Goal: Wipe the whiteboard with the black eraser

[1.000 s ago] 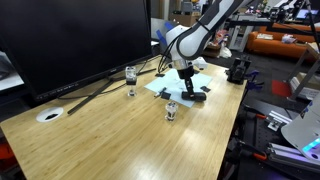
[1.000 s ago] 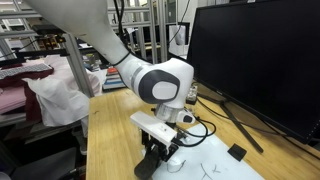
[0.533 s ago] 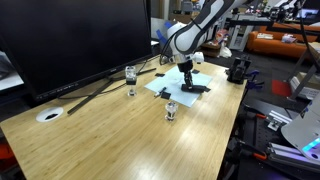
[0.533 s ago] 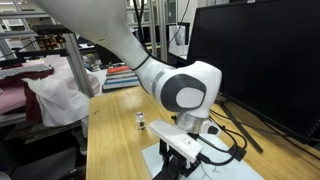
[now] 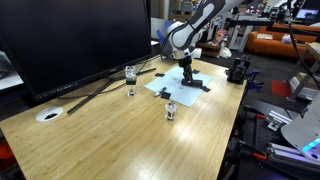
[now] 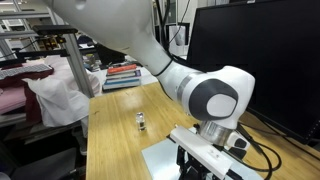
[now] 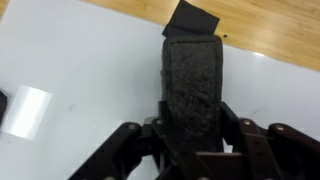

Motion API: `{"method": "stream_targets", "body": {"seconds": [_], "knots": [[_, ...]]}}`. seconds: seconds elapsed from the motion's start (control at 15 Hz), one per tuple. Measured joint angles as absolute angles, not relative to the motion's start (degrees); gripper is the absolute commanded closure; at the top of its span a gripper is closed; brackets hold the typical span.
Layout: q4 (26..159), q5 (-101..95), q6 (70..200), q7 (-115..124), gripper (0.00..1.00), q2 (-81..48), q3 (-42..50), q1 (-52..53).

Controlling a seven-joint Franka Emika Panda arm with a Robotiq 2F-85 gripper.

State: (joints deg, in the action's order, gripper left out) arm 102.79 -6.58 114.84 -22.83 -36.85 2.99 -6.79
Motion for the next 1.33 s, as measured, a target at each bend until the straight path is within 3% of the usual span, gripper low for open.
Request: {"method": "stream_targets", "body": {"seconds": [0.8, 1.33], "knots": [[101.3, -6.4, 109.1, -25.9, 0.75, -38.0, -3.8, -5.6], [101.5, -6.1, 107.9, -26.7, 0.75, -38.0, -3.4, -5.8]]}}
